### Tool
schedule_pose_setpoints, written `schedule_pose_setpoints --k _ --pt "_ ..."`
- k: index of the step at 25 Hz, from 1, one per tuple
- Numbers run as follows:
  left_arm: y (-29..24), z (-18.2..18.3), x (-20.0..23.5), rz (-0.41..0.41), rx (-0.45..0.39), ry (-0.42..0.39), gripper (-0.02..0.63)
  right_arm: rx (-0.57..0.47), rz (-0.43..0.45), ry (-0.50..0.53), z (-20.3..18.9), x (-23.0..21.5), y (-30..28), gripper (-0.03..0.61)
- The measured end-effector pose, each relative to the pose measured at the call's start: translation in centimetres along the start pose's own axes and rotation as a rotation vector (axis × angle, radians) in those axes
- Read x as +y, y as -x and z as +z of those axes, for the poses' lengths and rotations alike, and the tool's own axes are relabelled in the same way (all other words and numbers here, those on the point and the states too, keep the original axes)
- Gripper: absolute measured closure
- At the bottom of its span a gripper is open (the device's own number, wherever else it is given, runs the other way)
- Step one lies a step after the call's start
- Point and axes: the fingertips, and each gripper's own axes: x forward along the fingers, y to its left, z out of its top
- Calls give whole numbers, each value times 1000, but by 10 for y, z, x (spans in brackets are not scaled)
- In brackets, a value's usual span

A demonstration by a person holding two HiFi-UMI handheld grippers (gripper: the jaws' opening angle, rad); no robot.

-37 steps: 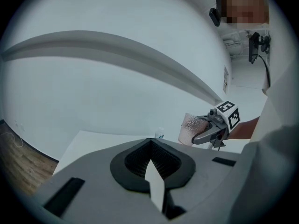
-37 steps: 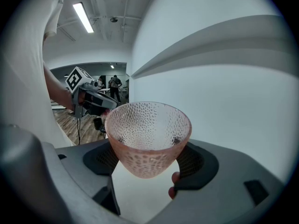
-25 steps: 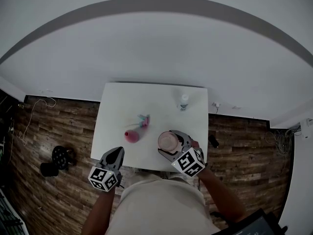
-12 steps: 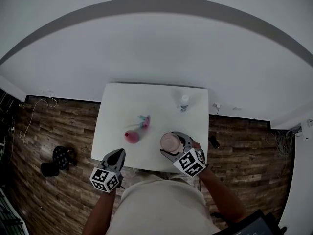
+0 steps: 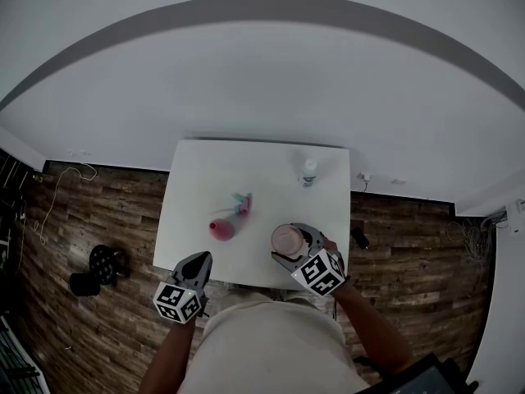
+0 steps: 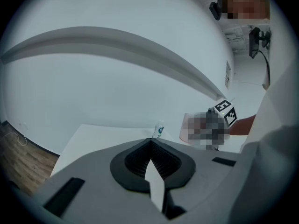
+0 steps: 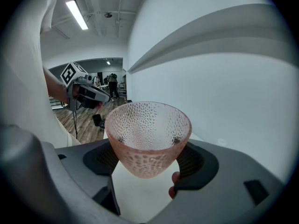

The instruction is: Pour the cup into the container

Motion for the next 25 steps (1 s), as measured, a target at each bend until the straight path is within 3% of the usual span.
schedule_pose_setpoints --k 25 --pt "-5 -25 -9 -4 54 0 603 49 -3 -26 -37 1 -9 210"
